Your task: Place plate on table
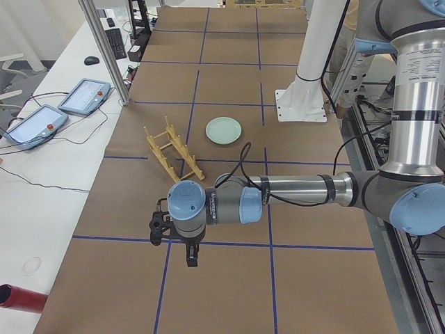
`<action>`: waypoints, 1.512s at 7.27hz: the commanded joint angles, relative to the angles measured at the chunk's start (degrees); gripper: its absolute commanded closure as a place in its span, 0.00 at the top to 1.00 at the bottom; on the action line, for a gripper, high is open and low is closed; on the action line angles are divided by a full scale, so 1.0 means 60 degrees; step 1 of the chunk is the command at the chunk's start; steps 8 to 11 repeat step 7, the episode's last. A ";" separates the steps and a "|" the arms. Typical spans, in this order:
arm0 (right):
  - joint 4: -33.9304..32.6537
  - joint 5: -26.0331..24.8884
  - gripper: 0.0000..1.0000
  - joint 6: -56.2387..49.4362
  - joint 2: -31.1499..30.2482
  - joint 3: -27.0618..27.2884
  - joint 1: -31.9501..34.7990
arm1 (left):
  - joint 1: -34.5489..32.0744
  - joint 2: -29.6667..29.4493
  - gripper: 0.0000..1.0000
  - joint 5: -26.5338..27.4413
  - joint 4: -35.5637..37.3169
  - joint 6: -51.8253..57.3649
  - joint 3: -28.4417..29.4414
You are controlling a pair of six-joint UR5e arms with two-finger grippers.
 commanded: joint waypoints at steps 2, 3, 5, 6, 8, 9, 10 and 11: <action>0.0000 0.0000 1.00 0.0000 0.0000 0.0000 0.0000 | 0.0014 -0.0236 1.00 0.0016 0.0014 0.0002 0.0100; 0.0000 0.0000 1.00 0.0000 0.0000 0.0000 0.0000 | 0.0028 -0.0310 1.00 0.0016 0.0000 0.0002 0.0129; 0.0000 0.0000 1.00 0.0000 0.0000 0.0000 0.0000 | 0.0029 -0.0530 1.00 0.0031 0.0029 -0.0013 0.0144; 0.0000 0.0000 1.00 0.0000 0.0000 0.0000 0.0000 | 0.0029 -0.0530 1.00 0.0031 0.0029 -0.0013 0.0159; 0.0000 0.0000 1.00 0.0000 0.0000 0.0000 0.0000 | 0.0087 -0.0559 1.00 0.0060 0.0014 0.0002 0.0144; 0.0000 0.0000 1.00 0.0000 0.0000 0.0000 0.0000 | 0.0087 -0.0559 1.00 0.0060 0.0014 0.0002 0.0144; 0.0000 0.0000 1.00 0.0000 0.0000 0.0000 0.0000 | 0.0087 -0.0559 1.00 0.0060 0.0014 0.0002 0.0144; 0.0000 0.0000 1.00 0.0000 0.0000 0.0000 0.0000 | 0.0087 -0.0559 1.00 0.0060 0.0014 0.0002 0.0144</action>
